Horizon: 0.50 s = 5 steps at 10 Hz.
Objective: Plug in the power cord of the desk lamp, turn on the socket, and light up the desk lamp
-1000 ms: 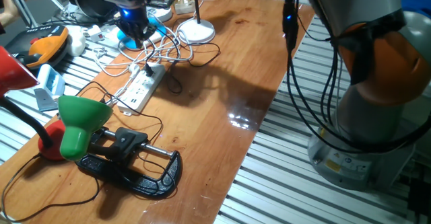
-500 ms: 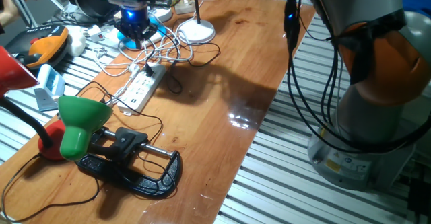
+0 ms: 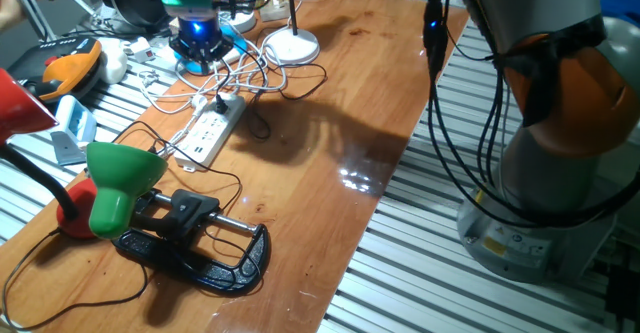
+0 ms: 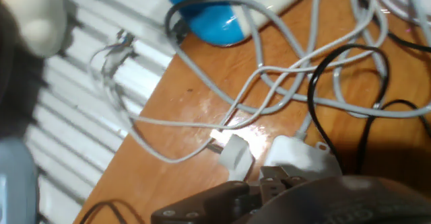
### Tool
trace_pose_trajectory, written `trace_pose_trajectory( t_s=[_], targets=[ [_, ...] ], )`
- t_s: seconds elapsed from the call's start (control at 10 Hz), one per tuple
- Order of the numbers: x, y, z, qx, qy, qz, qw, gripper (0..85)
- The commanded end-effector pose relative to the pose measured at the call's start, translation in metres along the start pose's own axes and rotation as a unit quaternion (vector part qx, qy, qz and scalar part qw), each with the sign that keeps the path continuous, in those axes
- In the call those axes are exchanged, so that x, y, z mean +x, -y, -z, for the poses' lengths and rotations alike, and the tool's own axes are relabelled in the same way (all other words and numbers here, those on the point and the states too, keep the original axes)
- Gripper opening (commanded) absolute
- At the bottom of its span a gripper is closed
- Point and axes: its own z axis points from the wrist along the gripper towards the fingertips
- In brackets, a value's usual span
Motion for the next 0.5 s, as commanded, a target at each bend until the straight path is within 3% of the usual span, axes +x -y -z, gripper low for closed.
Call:
trace_pose_trajectory(
  t_s=[0.0,0.2,0.4],
  targets=[
    [0.002,-0.003,0.005,-0.030,-0.038,0.216,0.9752,0.0],
    [-0.001,-0.007,0.006,-0.010,-0.031,0.286,0.9576,0.0],
    [-0.008,-0.006,0.005,-0.006,-0.040,0.339,0.9398,0.0]
  ],
)
